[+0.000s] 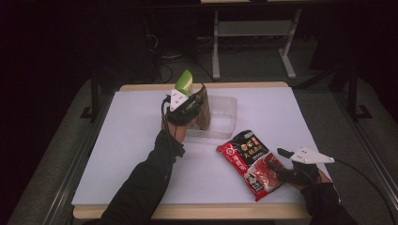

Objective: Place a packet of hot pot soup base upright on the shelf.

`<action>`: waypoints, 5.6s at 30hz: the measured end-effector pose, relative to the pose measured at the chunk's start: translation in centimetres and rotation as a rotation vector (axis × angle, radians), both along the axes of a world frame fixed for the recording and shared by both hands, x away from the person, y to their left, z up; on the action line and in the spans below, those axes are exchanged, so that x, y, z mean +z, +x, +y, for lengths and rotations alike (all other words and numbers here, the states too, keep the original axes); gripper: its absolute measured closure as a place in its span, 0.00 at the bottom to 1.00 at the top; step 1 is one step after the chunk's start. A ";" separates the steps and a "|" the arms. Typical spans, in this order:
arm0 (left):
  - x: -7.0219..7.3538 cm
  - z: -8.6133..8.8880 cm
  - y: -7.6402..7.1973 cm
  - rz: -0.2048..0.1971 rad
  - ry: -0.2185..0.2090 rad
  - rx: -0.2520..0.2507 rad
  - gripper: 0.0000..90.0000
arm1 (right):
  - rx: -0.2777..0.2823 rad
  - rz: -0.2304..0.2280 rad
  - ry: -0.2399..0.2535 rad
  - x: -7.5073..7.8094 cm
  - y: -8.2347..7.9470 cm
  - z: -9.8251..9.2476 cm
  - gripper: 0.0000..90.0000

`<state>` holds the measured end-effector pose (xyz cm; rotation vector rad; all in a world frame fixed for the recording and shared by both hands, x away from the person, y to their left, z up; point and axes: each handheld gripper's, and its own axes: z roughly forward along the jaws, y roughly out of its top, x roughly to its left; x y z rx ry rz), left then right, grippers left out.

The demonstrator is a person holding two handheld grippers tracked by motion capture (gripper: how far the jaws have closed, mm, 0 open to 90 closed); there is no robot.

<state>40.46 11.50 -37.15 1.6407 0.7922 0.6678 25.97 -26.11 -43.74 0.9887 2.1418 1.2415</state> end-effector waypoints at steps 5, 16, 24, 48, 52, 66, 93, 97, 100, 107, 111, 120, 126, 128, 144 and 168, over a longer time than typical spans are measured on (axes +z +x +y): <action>0.3 0.9 -1.1 0.001 0.007 -0.062 0.48 | 0.004 0.014 -0.007 0.0 0.0 0.0 0.39; -0.1 5.7 -7.2 0.067 0.076 -0.240 0.28 | 0.047 0.111 -0.057 0.0 0.1 0.4 0.41; -2.5 7.8 -9.0 0.195 0.166 -0.284 0.27 | 0.000 0.153 -0.057 -0.1 0.3 -0.1 0.40; -6.6 6.8 -11.3 0.315 0.218 -0.373 0.23 | 0.008 0.388 0.085 -1.2 1.0 -1.3 0.42; -6.8 6.3 -11.3 0.340 0.216 -0.406 0.23 | 0.007 0.396 0.086 -1.1 0.8 -1.0 0.42; -7.4 2.9 -10.7 0.441 0.174 -0.484 0.22 | 0.039 0.406 0.086 -1.1 0.5 0.7 0.43; -8.1 -2.3 -8.3 0.541 0.072 -0.394 0.17 | 0.035 0.342 -0.019 0.6 0.0 0.2 0.98; -8.2 -2.4 -8.0 0.547 0.054 -0.383 0.17 | 0.037 0.347 -0.026 0.6 0.0 0.2 1.00; -8.2 -2.6 -7.7 0.542 0.066 -0.342 0.17 | 0.041 0.350 -0.017 0.5 0.0 0.4 1.00; -8.5 -2.7 -6.7 0.584 0.069 -0.317 0.17 | 0.067 0.362 0.017 0.2 0.0 0.4 1.00; -8.6 -3.0 -5.7 0.620 0.052 -0.307 0.17 | 0.084 0.356 0.023 0.1 0.0 0.5 1.00; -8.5 -3.8 -5.2 0.608 0.073 -0.281 0.15 | 0.086 0.381 -0.010 0.4 0.1 1.0 0.63; -8.5 -4.0 -5.3 0.588 0.107 -0.288 0.15 | 0.087 0.521 0.108 -0.5 0.6 0.6 0.48; -8.5 -4.0 -5.3 0.587 0.107 -0.290 0.15 | 0.101 0.580 0.166 -1.4 1.0 0.6 0.45; -8.6 -4.3 -5.1 0.607 0.085 -0.392 0.15 | 0.144 0.479 0.122 -1.4 0.9 1.7 0.78; -8.4 -2.9 -5.1 0.622 -0.081 -0.379 0.22 | 0.212 0.238 0.131 -0.5 -0.5 2.3 0.87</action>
